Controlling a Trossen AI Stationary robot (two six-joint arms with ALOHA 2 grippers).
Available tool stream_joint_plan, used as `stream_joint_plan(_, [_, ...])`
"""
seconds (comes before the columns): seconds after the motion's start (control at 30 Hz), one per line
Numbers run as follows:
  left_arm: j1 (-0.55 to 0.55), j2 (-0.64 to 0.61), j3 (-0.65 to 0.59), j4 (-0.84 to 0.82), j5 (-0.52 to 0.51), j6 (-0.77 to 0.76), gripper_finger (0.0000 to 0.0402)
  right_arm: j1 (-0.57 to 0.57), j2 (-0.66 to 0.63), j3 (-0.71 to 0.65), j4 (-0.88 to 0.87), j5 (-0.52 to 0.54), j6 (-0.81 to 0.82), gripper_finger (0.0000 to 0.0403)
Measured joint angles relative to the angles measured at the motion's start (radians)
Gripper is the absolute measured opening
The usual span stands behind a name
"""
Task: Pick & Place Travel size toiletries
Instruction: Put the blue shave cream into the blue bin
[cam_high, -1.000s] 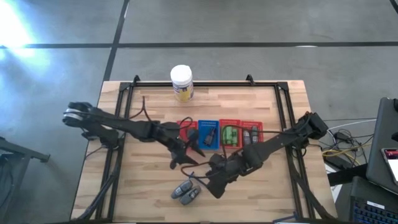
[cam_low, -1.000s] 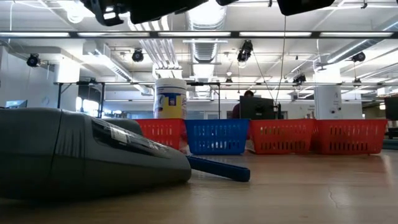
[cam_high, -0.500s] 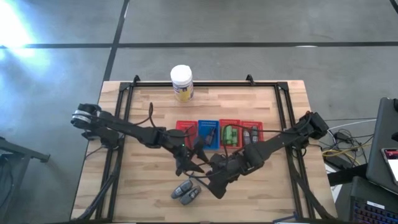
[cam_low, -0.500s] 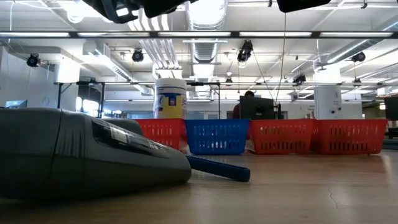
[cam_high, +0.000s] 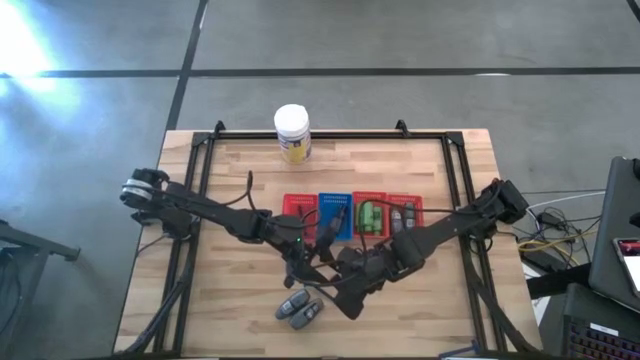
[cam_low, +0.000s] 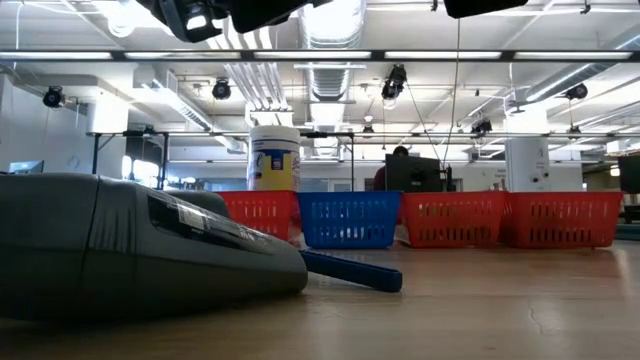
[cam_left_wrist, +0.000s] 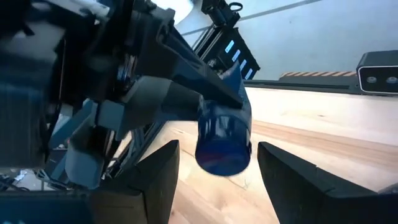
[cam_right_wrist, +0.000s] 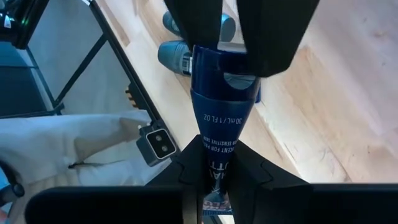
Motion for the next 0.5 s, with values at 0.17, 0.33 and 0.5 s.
stream_joint_plan(0.17, [-0.008,0.0,0.0,0.001,0.0,-0.002,0.0223,-0.002,0.0,0.0,0.0,0.001,0.002,0.0047])
stream_joint_plan(0.33, [-0.014,0.0,-0.001,0.0,0.0,-0.009,0.0217,-0.002,0.0,0.0,0.001,0.025,0.009,0.0053])
stream_joint_plan(0.5, [-0.015,0.0,-0.001,0.003,-0.001,-0.01,0.019,-0.004,0.0,0.001,0.008,0.025,0.022,0.0044])
